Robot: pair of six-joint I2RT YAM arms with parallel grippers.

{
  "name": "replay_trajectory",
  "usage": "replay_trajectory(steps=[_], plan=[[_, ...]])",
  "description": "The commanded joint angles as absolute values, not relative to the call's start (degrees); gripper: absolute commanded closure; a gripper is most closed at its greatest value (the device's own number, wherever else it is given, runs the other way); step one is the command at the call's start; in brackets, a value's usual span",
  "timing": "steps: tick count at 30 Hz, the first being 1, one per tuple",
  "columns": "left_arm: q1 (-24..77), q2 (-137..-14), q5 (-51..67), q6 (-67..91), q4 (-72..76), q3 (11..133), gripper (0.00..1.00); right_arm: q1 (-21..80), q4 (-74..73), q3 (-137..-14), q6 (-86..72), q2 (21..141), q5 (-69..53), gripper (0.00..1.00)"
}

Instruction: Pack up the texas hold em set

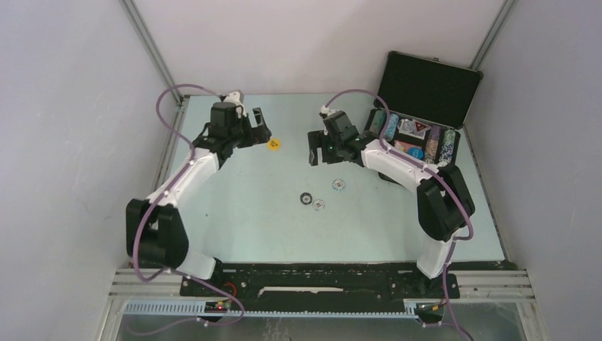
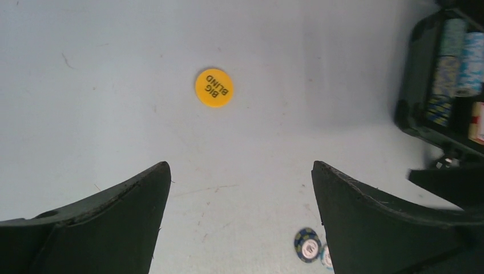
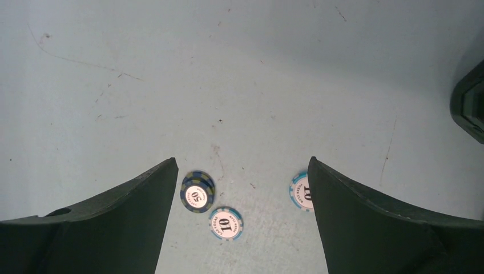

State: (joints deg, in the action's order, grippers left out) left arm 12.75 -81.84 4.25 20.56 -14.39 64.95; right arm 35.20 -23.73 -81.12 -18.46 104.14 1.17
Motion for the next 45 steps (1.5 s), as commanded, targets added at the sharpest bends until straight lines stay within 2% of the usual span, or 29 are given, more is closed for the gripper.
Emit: replay_trajectory(steps=[1,10,19,22,30,33,36,45], plan=[[13.6,-90.7,-1.7,19.3,-17.6,73.0,0.02,35.1,-23.7,-79.6,-20.1,99.1,2.5,0.07],[14.8,-113.9,-5.7,20.5,-27.5,93.7,0.09,35.0,-22.1,-65.6,-18.5,82.3,2.1,0.07],[16.6,-127.1,-9.5,21.4,-37.9,109.1,0.14,33.7,-18.9,-56.1,-17.1,72.0,1.4,0.07],[17.1,-130.0,-10.0,22.4,-41.1,112.0,0.22,32.5,-16.8,-54.1,-17.5,70.7,-0.7,0.07],[17.2,-134.5,-10.3,26.0,-45.6,115.9,0.23,29.4,-14.2,-51.0,-18.7,69.5,-4.7,0.07],[17.2,-136.3,-9.1,26.2,-47.5,117.9,0.25,28.9,-13.9,-50.6,-18.9,69.5,-5.1,0.08],[17.2,-137.7,-8.7,26.1,-49.1,119.4,0.32,28.7,-13.8,-50.3,-19.0,69.4,-5.2,0.08],[17.1,-140.3,-8.3,24.8,-51.2,124.0,0.36,28.1,-13.2,-49.7,-19.3,69.1,-5.7,0.08]])
